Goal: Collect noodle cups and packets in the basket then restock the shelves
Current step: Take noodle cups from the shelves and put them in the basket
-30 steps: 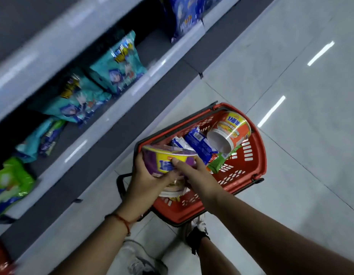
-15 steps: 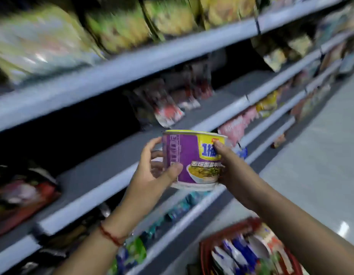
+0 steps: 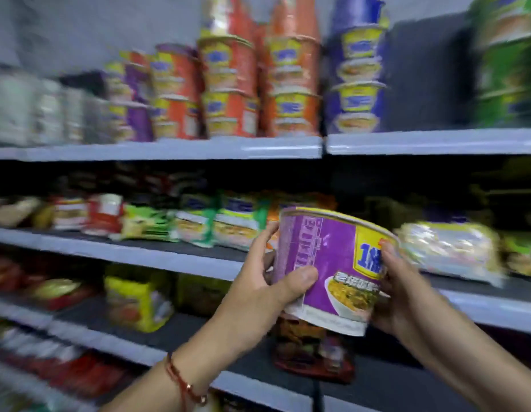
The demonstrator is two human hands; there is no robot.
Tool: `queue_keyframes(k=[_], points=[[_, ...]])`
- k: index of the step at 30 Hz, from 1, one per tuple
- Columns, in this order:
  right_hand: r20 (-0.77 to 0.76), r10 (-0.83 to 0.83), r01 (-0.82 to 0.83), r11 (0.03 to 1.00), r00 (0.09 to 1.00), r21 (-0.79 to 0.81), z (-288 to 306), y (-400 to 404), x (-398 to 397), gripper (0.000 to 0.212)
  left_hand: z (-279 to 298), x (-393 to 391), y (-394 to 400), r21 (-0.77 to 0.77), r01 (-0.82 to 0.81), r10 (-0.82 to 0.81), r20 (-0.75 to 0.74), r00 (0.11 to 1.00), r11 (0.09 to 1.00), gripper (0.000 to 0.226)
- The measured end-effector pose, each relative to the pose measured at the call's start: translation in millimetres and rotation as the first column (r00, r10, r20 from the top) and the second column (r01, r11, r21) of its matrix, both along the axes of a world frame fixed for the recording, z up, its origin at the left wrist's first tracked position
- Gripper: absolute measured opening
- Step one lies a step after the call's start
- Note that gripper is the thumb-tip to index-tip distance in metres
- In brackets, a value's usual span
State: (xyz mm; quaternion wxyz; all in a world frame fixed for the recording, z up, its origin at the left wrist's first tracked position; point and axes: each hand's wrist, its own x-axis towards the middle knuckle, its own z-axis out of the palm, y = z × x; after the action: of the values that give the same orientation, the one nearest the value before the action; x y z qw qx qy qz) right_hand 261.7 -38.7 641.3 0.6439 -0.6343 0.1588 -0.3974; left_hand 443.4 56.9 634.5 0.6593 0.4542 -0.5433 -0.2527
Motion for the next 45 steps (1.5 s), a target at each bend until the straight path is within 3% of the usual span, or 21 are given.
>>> queue_keyframes(k=[3,6,9,14,16,19,22,27,32,36,40,45], points=[[-0.064,0.15,-0.157,0.981,0.987,-0.116,22.0,32.4,72.9,0.073,10.8,53.9,55.2,-0.029,-0.258,0.255,-0.072,0.964,0.966,0.099],[-0.096,0.277,-0.291,0.931,0.956,-0.219,49.5,73.9,145.9,0.048,18.0,103.1,112.3,-0.055,-0.472,0.458,-0.163,0.874,0.88,0.105],[-0.175,0.391,-0.427,0.857,0.904,-0.288,67.3,118.9,227.1,0.053,21.4,152.8,172.4,-0.065,-0.637,0.609,-0.233,0.758,0.768,0.104],[-0.232,0.507,-0.558,0.764,0.83,-0.324,74.5,179.7,350.4,0.053,16.9,249.9,243.3,-0.073,-0.789,0.743,-0.291,0.602,0.61,0.137],[-0.234,0.52,-0.57,0.739,0.821,-0.358,81.0,191.7,390.3,0.055,24.1,293.1,253.9,-0.123,-0.817,0.773,-0.271,0.574,0.563,0.134],[-0.179,0.493,-0.521,0.754,0.851,-0.401,101.6,194.6,443.3,0.049,52.4,355.6,251.2,-0.21,-0.8,0.776,-0.2,0.598,0.562,0.117],[-0.113,0.399,-0.402,0.783,0.91,-0.475,130.9,181.3,484.1,0.045,91.4,411.4,227.3,-0.279,-0.736,0.728,-0.154,0.668,0.617,0.078],[0.035,0.239,-0.178,0.806,0.97,-0.564,204.8,137.9,510.4,0.034,174.0,468.2,165.3,-0.393,-0.501,0.558,0.04,0.829,0.771,0.097],[0.155,0.086,0.051,0.699,0.984,-0.713,287.2,92.6,511.0,0.006,271.4,500.9,83.5,-0.556,-0.361,0.55,0.217,0.806,0.749,0.104],[0.16,-0.07,0.172,0.553,0.985,-0.816,350.7,51.3,514.7,0.032,341.2,515.9,29.5,-0.62,-0.274,0.549,0.307,0.777,0.735,0.094],[0.158,-0.157,0.216,0.49,0.975,-0.844,408.7,12.4,532.6,0.049,394.3,538.5,-7.1,-0.637,-0.279,0.603,0.372,0.706,0.718,0.082],[-0.048,-0.401,0.136,0.417,0.915,-0.899,450.1,-22.1,571.7,0.075,426.9,571.5,-44.0,-0.531,-0.339,0.579,0.389,0.717,0.777,0.069]])
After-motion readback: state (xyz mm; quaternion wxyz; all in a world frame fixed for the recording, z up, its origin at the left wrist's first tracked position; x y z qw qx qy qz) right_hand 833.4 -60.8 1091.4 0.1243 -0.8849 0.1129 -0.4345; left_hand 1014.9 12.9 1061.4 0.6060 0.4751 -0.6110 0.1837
